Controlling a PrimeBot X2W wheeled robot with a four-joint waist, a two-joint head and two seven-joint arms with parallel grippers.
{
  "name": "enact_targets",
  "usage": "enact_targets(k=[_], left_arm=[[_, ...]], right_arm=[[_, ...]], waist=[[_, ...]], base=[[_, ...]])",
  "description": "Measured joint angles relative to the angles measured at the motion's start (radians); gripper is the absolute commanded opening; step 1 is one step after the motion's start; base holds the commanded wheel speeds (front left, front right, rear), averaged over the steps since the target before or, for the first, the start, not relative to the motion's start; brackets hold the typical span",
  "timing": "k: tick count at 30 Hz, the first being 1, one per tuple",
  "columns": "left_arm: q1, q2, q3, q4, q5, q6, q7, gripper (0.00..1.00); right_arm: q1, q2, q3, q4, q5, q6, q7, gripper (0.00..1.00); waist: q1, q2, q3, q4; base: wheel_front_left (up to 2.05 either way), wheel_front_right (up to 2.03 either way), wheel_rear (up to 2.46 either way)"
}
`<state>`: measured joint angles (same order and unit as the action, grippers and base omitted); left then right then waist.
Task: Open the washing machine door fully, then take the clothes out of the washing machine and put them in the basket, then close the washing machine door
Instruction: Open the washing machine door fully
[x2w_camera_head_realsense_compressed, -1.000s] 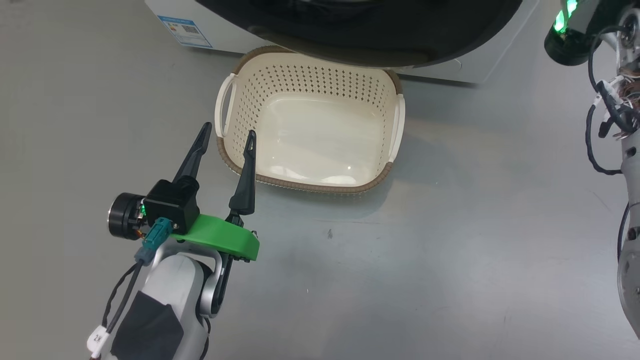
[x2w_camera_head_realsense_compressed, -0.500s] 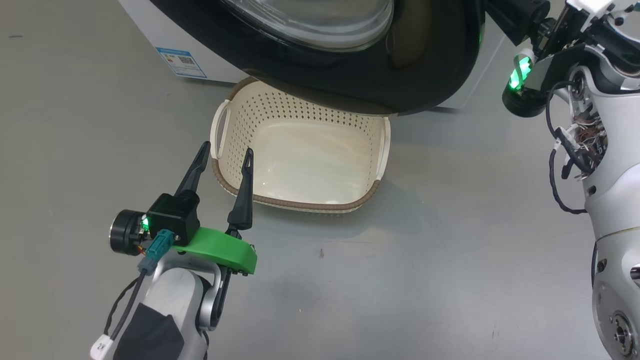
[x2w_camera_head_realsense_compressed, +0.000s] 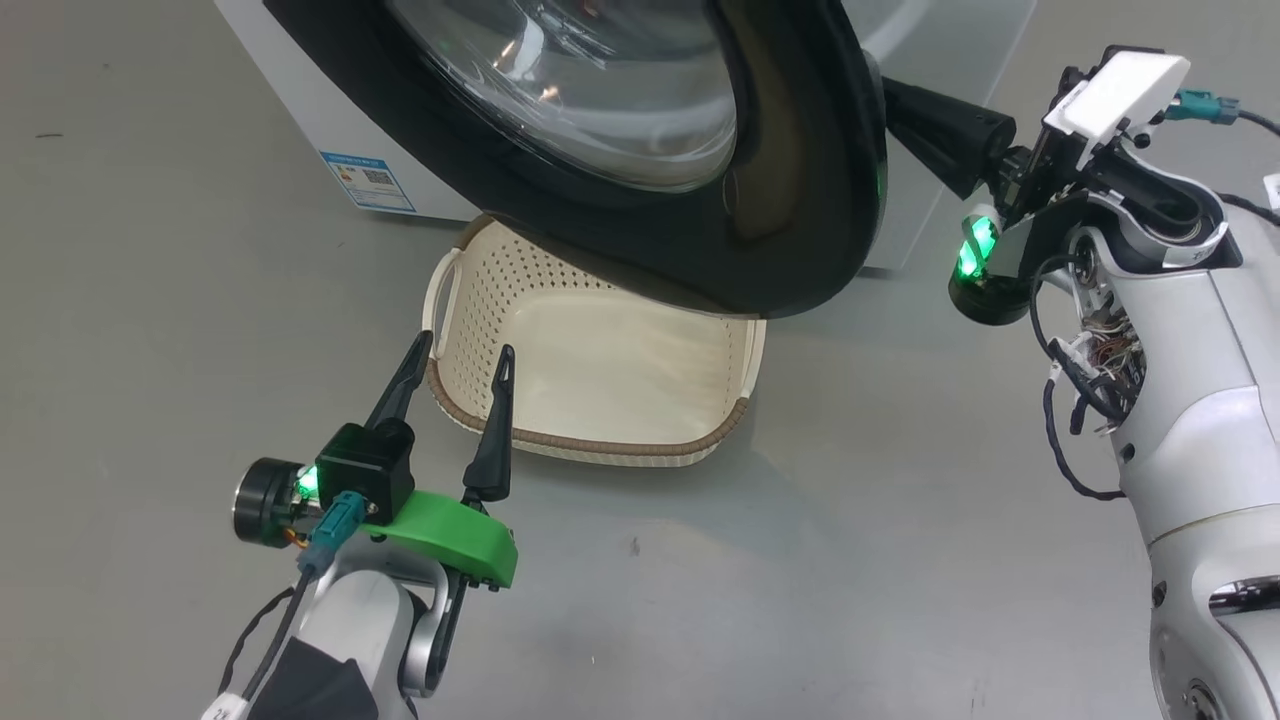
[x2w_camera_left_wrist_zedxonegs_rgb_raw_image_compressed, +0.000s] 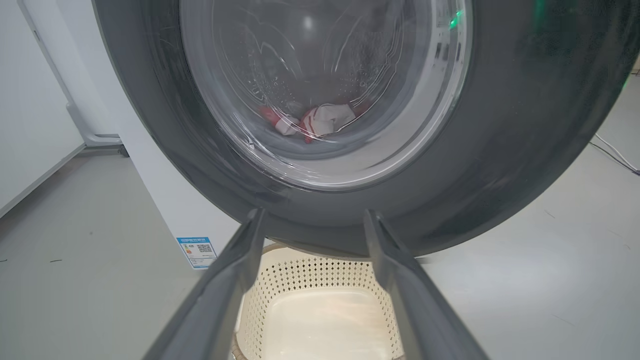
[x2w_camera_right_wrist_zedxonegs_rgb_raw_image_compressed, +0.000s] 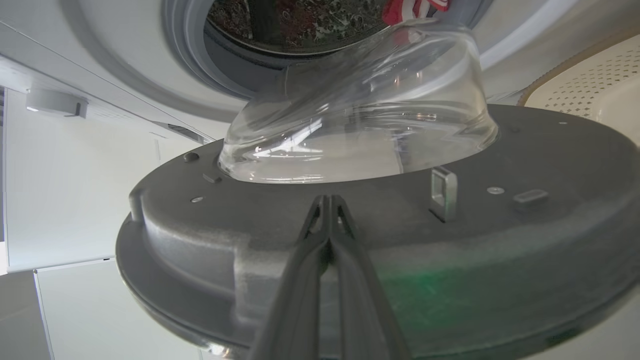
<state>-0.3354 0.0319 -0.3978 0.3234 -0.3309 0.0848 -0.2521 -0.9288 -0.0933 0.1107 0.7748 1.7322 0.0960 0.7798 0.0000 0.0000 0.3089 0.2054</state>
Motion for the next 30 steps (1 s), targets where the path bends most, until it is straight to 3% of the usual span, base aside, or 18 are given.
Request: enact_targets(k=[21, 30], left_arm=[[0.068, 0.001, -0.002, 0.038, -0.002, -0.002, 0.0, 1.0], [0.081, 0.001, -0.005, 0.05, -0.002, -0.002, 0.0, 1.0]], right_arm=[[0.144, 0.023, 0.077, 0.006, 0.051, 0.017, 0.028, 0.0], [0.19, 0.024, 0.161, -0.026, 0.136, 0.017, 0.039, 0.0]], waist=[[0.0, 0.0, -0.117, 0.034], [0.0, 0.0, -0.148, 0.068]], base=[[0.0, 0.0, 0.0], [0.0, 0.0, 0.0]])
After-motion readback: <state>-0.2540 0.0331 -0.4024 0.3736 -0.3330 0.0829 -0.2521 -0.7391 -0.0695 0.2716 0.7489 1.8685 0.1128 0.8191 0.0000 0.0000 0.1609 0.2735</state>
